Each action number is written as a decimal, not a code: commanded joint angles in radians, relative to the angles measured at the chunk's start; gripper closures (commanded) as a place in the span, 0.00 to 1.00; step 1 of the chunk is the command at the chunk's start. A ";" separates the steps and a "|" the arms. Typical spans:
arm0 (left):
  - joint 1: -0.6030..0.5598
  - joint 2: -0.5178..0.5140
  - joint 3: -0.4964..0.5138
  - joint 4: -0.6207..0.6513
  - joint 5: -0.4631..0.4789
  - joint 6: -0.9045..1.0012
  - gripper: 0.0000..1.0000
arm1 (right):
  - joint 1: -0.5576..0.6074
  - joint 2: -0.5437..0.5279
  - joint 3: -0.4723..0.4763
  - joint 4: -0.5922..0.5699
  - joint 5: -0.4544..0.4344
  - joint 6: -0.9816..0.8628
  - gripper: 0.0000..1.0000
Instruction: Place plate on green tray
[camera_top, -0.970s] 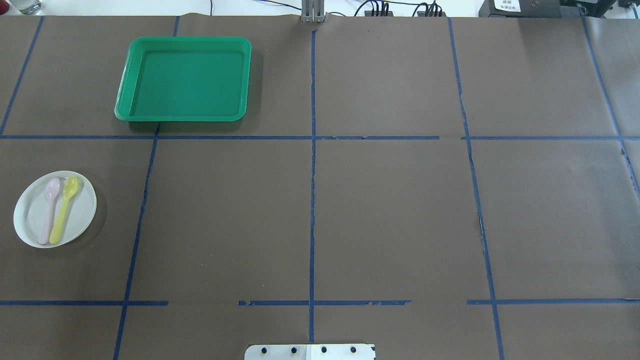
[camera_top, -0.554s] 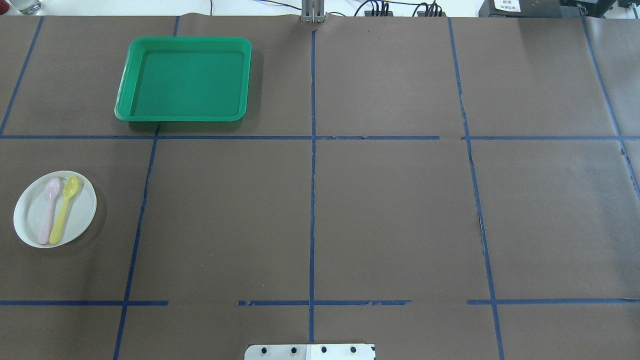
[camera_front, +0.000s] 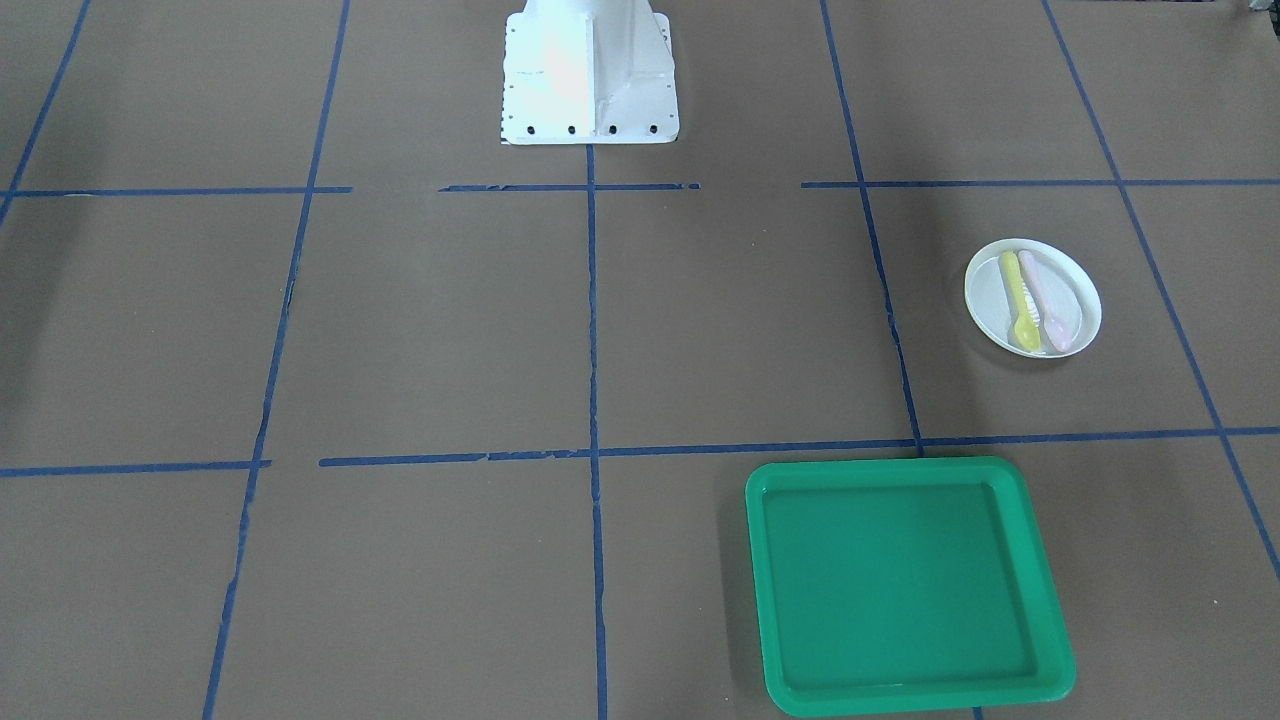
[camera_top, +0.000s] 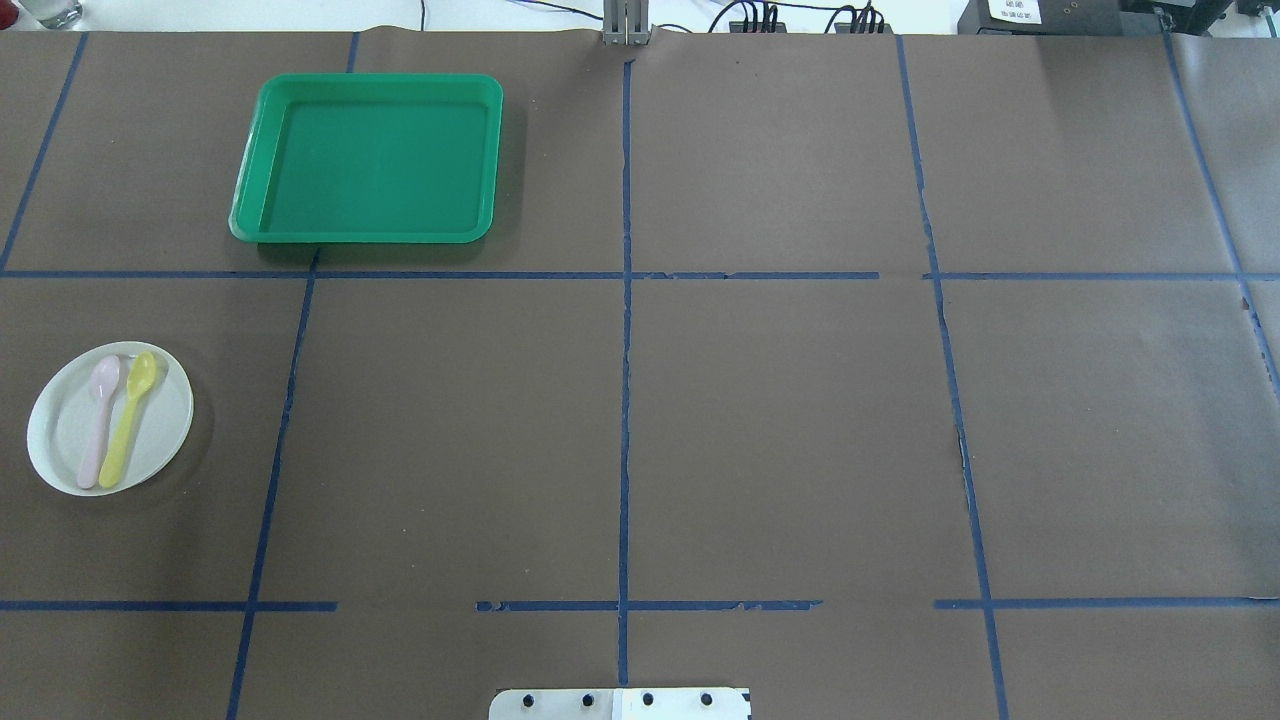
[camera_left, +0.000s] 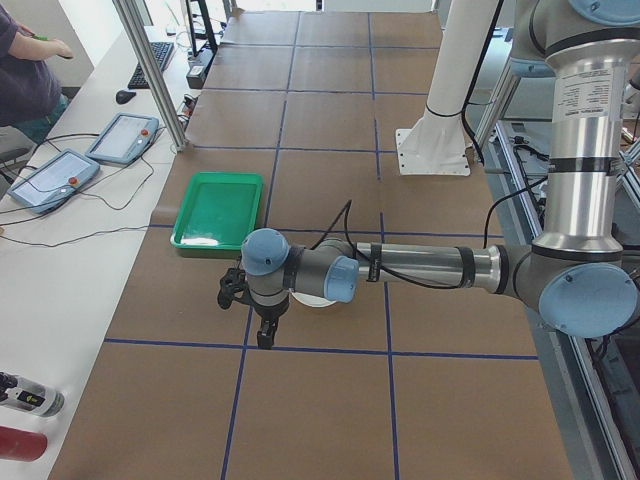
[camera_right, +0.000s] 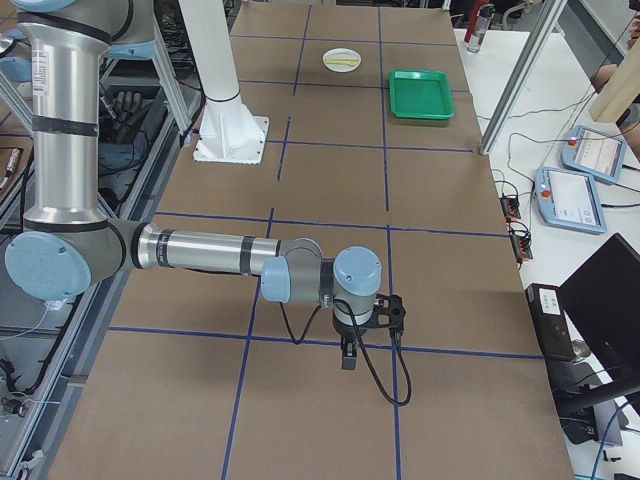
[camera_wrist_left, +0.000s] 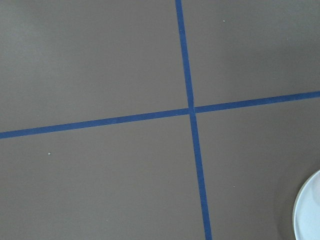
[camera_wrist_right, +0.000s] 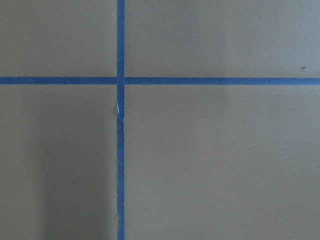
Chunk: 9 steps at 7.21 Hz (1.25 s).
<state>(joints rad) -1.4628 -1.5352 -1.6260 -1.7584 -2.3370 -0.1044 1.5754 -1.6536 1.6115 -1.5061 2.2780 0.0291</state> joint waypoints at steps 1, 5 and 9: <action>0.128 0.033 -0.014 -0.137 0.002 -0.234 0.00 | 0.000 0.000 0.001 0.000 0.000 0.000 0.00; 0.263 0.041 0.061 -0.305 0.039 -0.426 0.00 | 0.000 0.000 -0.001 0.001 -0.002 0.000 0.00; 0.380 0.055 0.149 -0.506 0.039 -0.557 0.00 | 0.000 0.000 -0.001 0.001 0.000 0.000 0.00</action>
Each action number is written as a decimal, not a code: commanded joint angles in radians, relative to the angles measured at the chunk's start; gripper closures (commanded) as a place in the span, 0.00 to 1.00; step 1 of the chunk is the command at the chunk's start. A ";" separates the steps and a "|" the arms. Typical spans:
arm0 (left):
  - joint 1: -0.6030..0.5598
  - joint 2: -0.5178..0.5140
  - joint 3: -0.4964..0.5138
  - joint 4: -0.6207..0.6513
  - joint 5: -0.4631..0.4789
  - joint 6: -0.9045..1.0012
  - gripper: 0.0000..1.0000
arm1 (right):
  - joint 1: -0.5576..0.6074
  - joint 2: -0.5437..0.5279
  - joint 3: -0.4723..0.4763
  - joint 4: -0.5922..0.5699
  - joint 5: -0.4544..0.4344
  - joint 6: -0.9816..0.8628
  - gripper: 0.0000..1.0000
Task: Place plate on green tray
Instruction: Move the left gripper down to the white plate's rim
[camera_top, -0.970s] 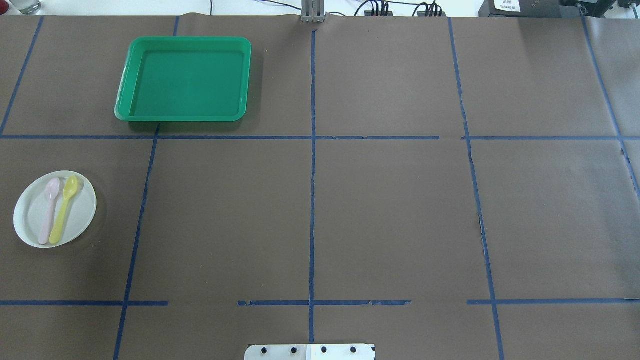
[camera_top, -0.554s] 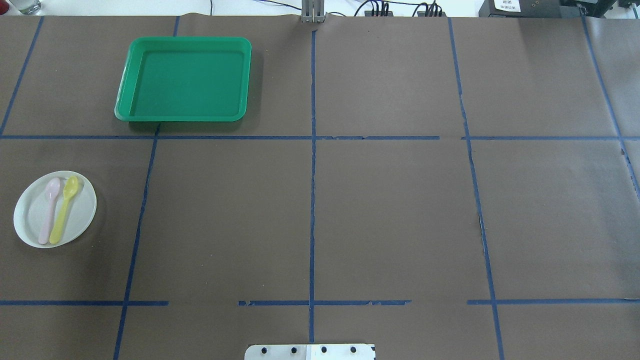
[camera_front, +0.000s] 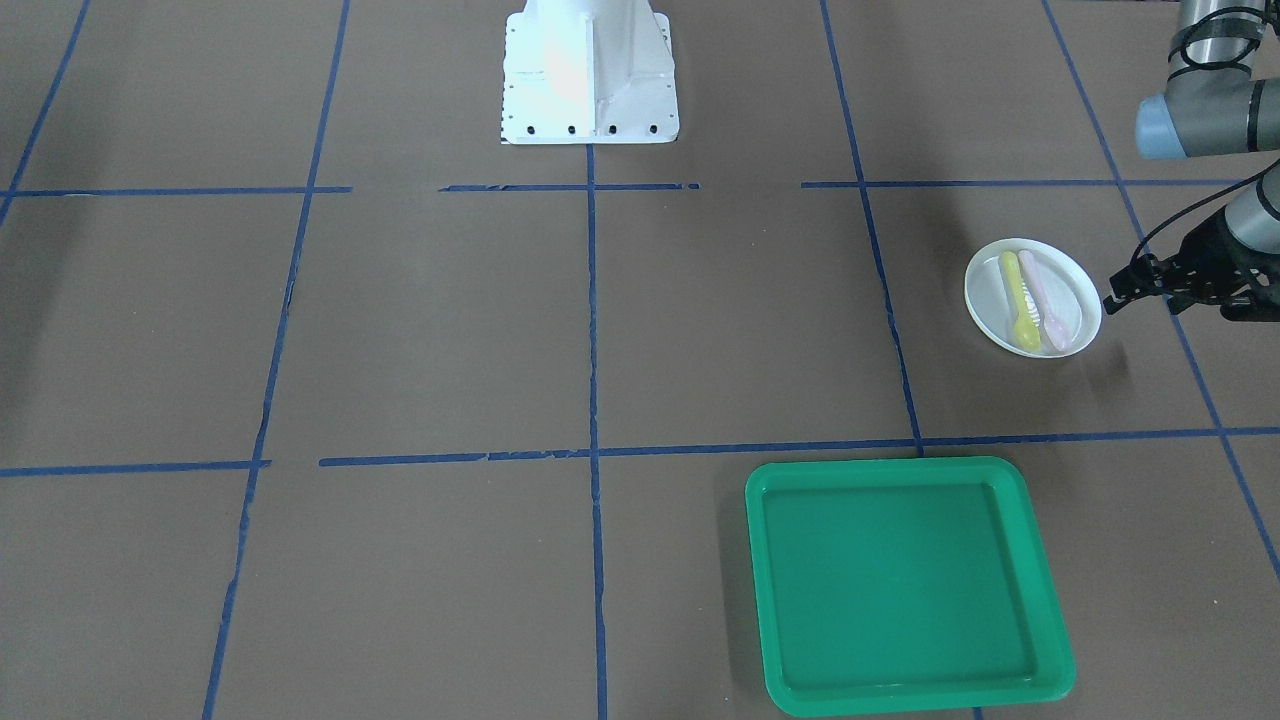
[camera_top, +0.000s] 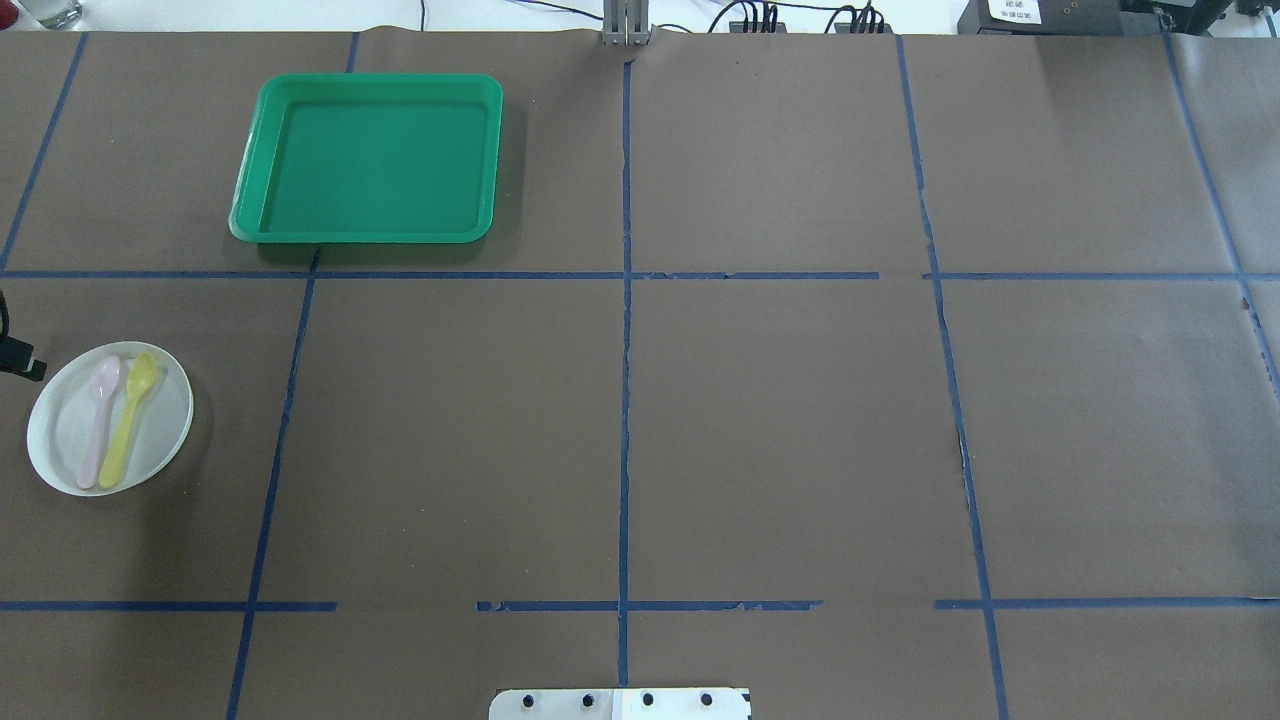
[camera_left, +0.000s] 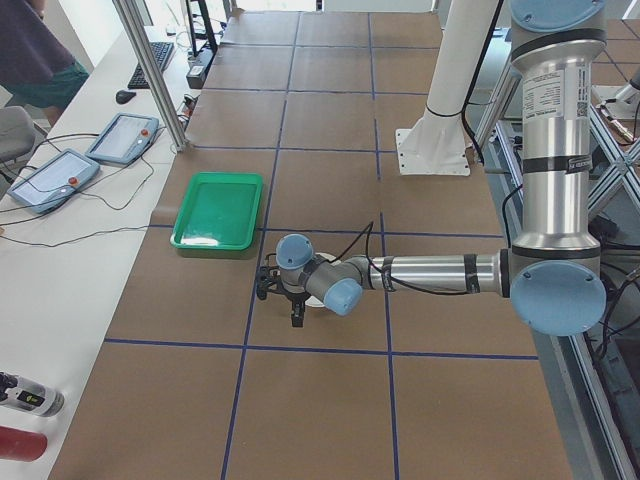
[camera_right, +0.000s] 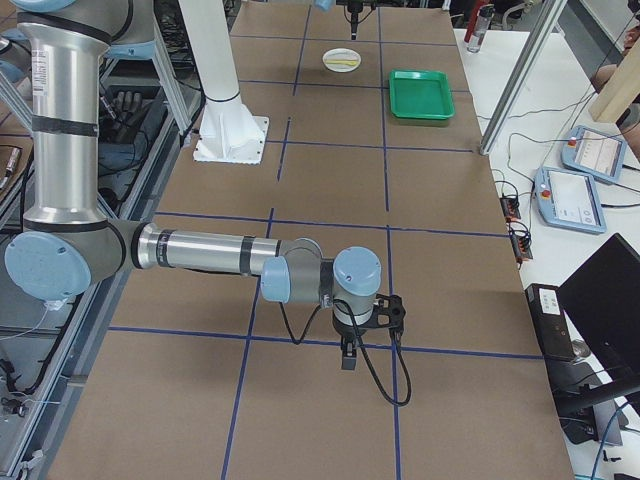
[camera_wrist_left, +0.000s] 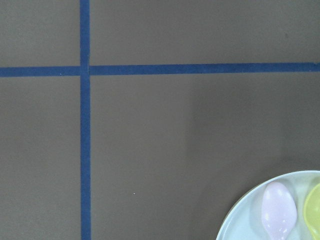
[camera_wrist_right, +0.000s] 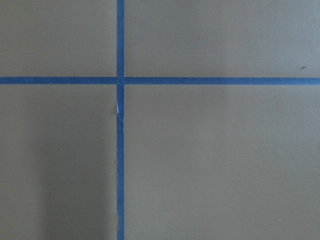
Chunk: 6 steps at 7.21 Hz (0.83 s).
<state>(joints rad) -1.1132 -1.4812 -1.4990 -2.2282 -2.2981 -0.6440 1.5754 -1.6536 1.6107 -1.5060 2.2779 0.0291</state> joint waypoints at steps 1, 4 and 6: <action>0.055 0.001 0.025 -0.036 0.000 -0.017 0.00 | 0.000 0.000 0.002 0.000 0.000 0.000 0.00; 0.076 0.001 0.023 -0.036 0.000 -0.013 0.20 | 0.000 0.000 0.000 0.000 0.000 0.000 0.00; 0.078 -0.001 0.023 -0.038 -0.001 -0.006 0.28 | 0.000 0.000 0.002 0.000 0.000 0.000 0.00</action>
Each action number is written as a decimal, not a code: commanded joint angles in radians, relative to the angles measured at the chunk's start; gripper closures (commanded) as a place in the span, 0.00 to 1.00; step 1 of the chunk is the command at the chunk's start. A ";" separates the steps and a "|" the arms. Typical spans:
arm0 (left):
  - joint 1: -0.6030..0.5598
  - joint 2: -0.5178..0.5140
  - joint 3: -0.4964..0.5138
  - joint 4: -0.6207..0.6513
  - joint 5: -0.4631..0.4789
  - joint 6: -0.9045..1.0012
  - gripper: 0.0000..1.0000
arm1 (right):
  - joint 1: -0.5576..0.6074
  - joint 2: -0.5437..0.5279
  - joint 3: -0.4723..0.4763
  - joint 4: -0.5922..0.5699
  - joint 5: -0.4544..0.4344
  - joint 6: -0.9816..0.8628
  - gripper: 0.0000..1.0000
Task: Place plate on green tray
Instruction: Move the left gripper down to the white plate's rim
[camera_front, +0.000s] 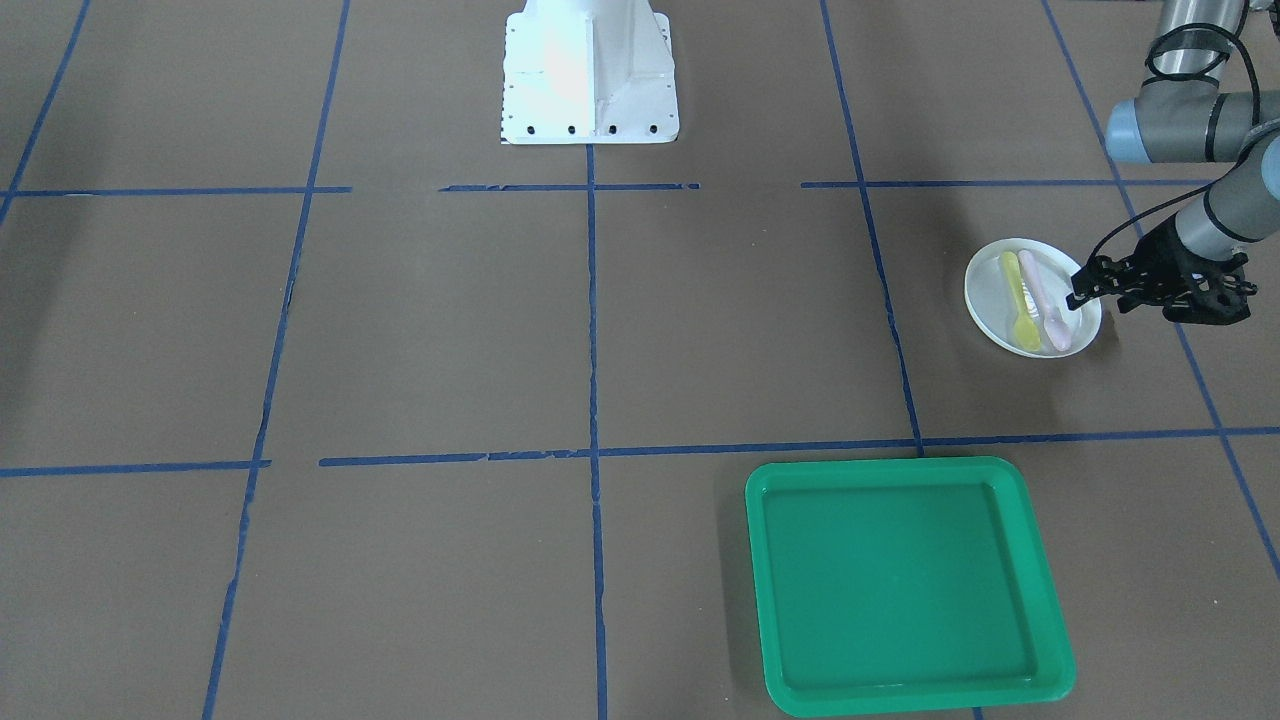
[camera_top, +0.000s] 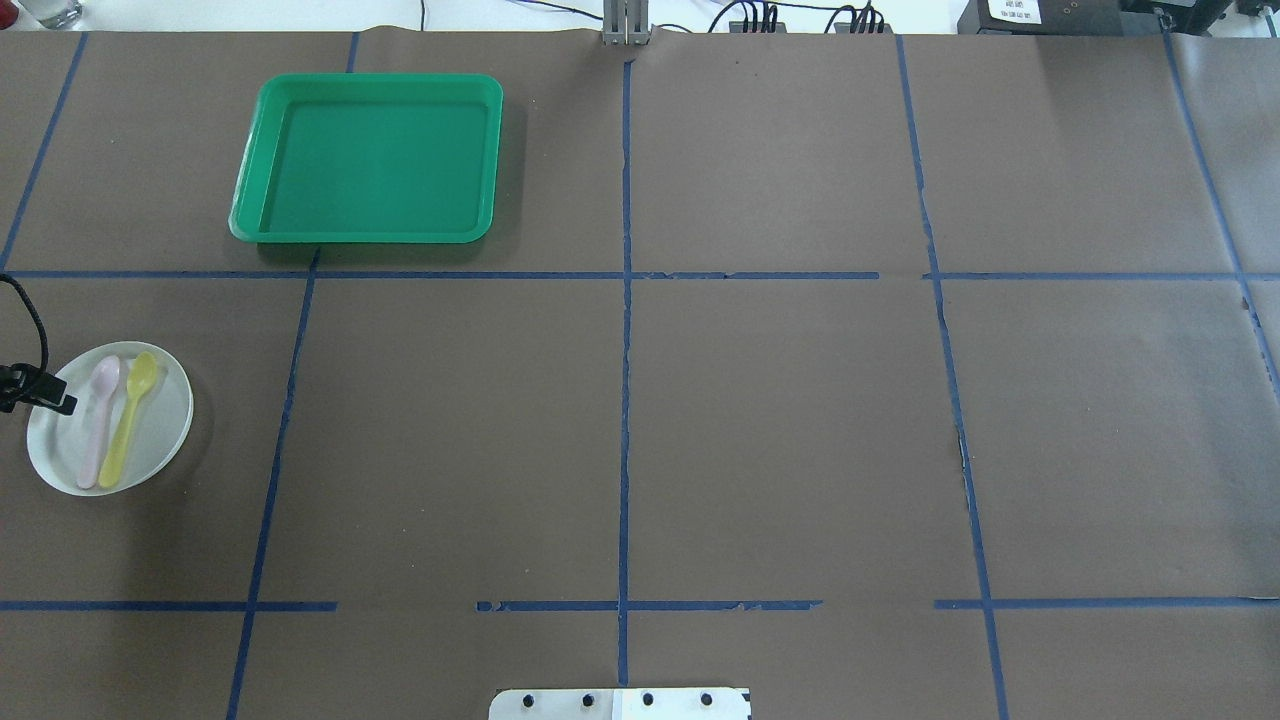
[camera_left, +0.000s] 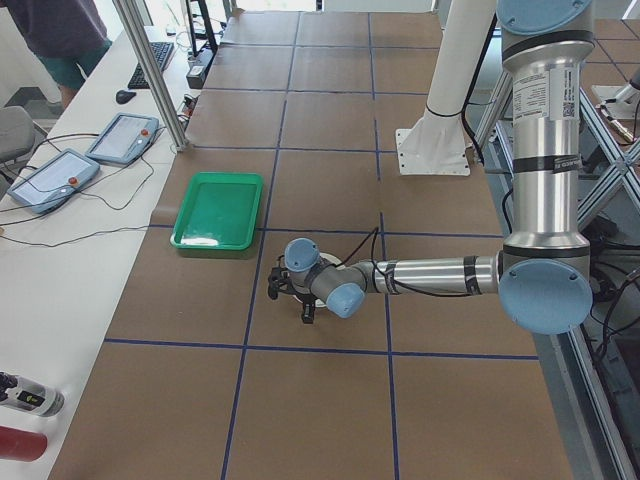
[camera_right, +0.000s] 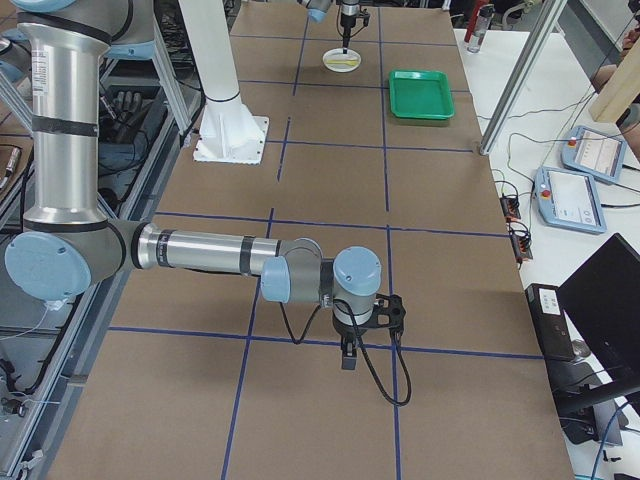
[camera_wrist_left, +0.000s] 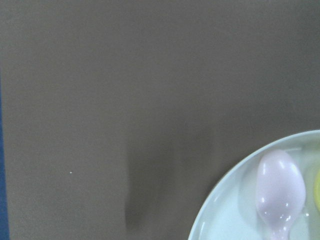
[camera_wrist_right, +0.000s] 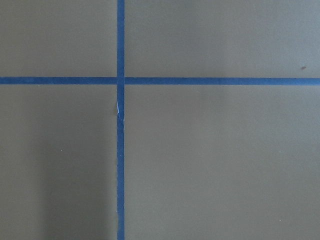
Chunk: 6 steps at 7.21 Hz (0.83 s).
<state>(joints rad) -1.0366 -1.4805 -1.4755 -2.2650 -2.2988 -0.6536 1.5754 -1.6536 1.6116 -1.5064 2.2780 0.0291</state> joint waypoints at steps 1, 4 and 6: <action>0.004 -0.001 -0.002 -0.001 -0.001 0.003 0.35 | 0.000 0.000 0.001 0.000 0.000 0.000 0.00; 0.004 0.000 -0.005 -0.010 -0.001 0.005 0.85 | 0.000 0.000 0.001 0.000 0.000 0.000 0.00; -0.002 0.015 -0.020 -0.027 -0.010 0.006 1.00 | 0.000 0.000 0.001 0.002 0.000 0.000 0.00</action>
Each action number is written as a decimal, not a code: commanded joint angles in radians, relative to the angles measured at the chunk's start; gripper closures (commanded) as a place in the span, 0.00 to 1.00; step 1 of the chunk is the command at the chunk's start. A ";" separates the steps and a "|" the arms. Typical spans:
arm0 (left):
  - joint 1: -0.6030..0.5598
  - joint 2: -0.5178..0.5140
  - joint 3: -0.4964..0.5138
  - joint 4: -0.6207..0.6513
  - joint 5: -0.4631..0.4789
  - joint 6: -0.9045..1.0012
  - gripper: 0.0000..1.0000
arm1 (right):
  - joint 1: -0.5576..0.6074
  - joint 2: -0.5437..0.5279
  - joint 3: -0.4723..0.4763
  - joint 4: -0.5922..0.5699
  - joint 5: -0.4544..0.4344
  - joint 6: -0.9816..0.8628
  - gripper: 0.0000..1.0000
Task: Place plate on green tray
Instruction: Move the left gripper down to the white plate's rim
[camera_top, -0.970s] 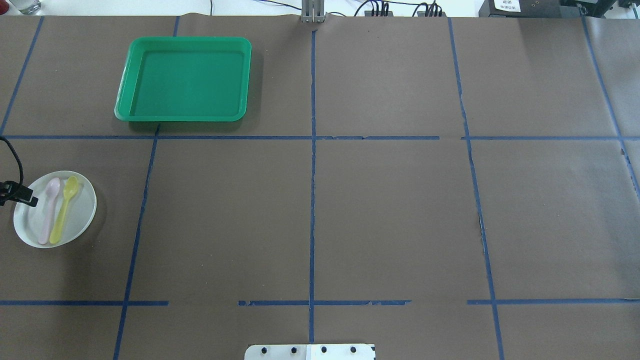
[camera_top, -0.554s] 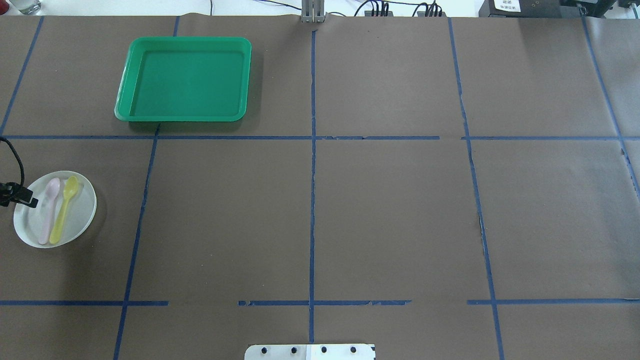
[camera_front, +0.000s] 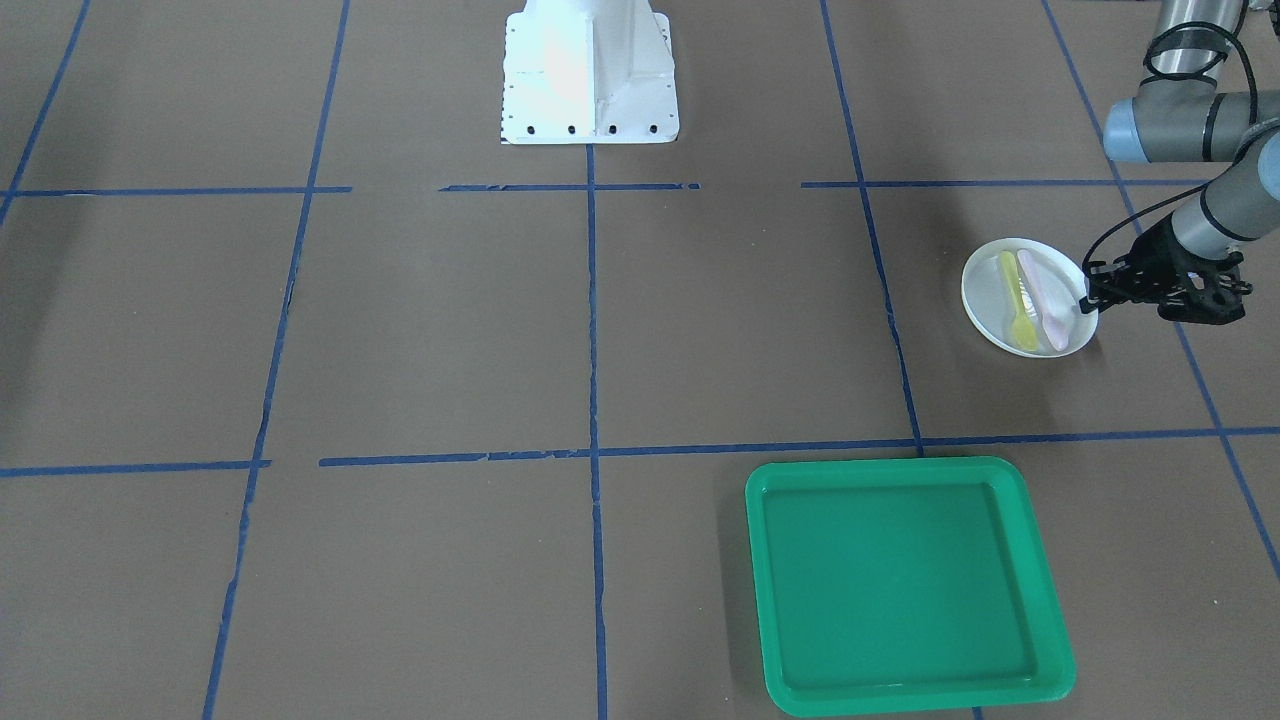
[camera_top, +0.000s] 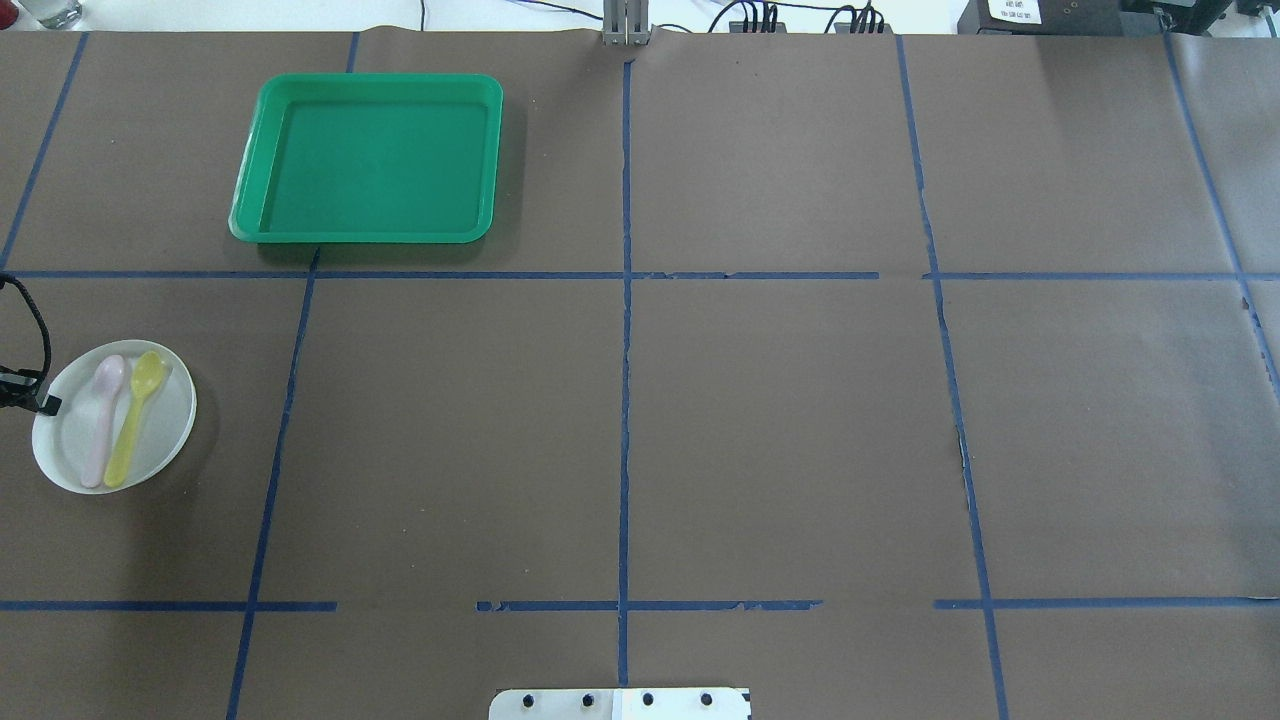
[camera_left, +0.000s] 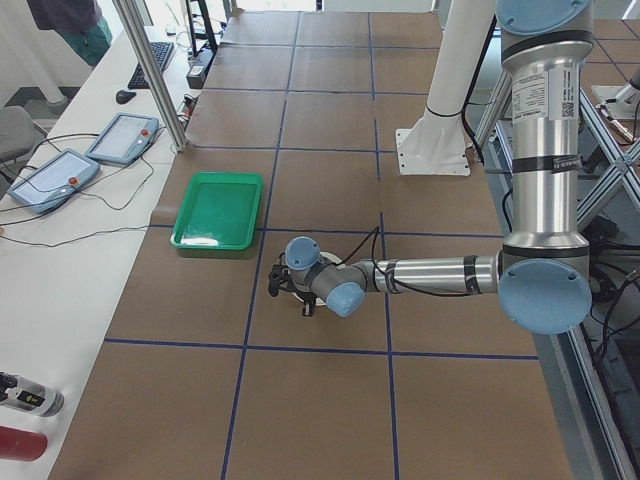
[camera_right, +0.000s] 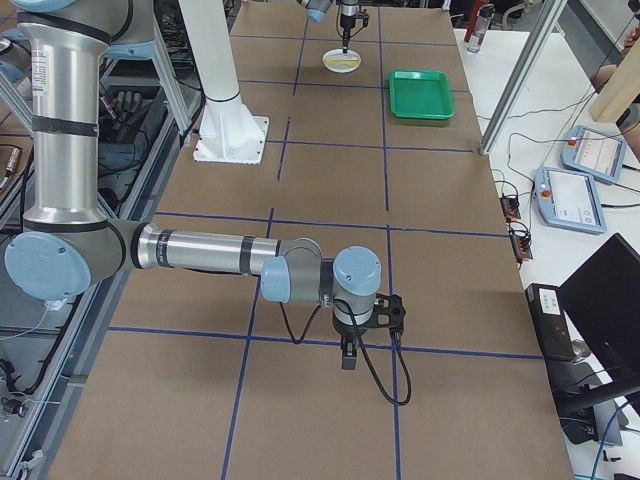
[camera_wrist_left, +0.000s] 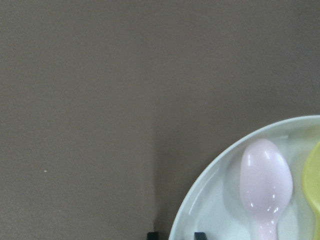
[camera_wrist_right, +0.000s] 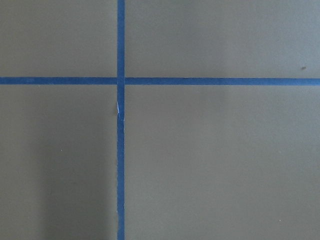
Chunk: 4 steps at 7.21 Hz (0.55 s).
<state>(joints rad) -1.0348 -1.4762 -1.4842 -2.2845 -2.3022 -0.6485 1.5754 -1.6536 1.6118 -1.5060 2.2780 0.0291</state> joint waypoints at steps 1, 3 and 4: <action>-0.005 0.055 -0.065 -0.003 -0.026 0.022 1.00 | 0.000 0.000 0.000 0.000 0.000 0.000 0.00; -0.093 0.083 -0.073 0.007 -0.268 0.120 1.00 | 0.000 0.000 0.000 0.000 0.000 0.000 0.00; -0.119 0.083 -0.071 0.008 -0.337 0.145 1.00 | 0.000 0.000 0.000 0.000 0.000 0.000 0.00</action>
<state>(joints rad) -1.1087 -1.3982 -1.5551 -2.2787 -2.5382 -0.5405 1.5754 -1.6536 1.6122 -1.5059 2.2780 0.0291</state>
